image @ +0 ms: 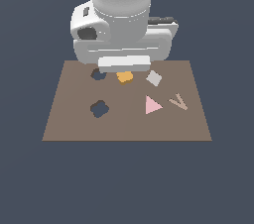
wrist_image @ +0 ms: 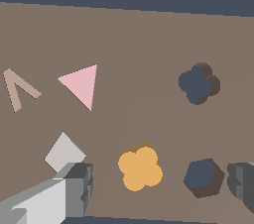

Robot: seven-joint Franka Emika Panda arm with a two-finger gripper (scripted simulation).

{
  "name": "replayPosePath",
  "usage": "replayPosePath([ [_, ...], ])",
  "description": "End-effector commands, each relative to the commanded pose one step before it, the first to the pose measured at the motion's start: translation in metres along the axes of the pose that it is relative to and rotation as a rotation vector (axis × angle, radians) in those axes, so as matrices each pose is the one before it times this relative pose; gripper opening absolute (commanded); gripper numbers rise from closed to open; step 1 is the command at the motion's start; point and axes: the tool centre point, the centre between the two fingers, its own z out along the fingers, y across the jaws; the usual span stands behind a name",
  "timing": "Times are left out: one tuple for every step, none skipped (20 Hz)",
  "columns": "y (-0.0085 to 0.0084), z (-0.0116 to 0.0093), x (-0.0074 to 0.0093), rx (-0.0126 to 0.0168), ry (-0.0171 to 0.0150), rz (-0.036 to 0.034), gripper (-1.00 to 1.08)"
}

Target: Insert a designated object into the corresponding slot on a board.

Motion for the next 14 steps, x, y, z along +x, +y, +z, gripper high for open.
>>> replayPosePath([
  [-0.00180,0.01305,-0.00752,0.00051,0.00041,-0.04681,1.00],
  [-0.00084,0.00603,-0.00338,0.00018,0.00056,-0.02211,1.00],
  [-0.00088,0.00645,-0.00360,0.00020,0.00060,-0.02361,1.00],
  [-0.00090,0.00664,-0.00369,0.00021,0.00062,-0.02427,1.00],
  [-0.00084,0.00629,-0.00347,0.00020,0.00059,-0.02292,1.00],
  [-0.00076,0.00591,-0.00323,0.00017,0.00055,-0.02145,1.00],
  [-0.00067,0.00553,-0.00299,0.00013,0.00050,-0.01997,1.00],
  [-0.00059,0.00515,-0.00276,0.00011,0.00046,-0.01851,1.00],
  [-0.00054,0.00476,-0.00253,0.00009,0.00042,-0.01708,1.00],
  [-0.00048,0.00436,-0.00231,0.00008,0.00039,-0.01559,1.00],
  [-0.00041,0.00396,-0.00208,0.00006,0.00035,-0.01410,1.00],
  [-0.00035,0.00355,-0.00185,0.00003,0.00030,-0.01260,1.00],
  [-0.00028,0.00315,-0.00162,0.00000,0.00025,-0.01109,1.00],
  [-0.00020,0.00274,-0.00138,-0.00005,0.00020,-0.00957,1.00],
])
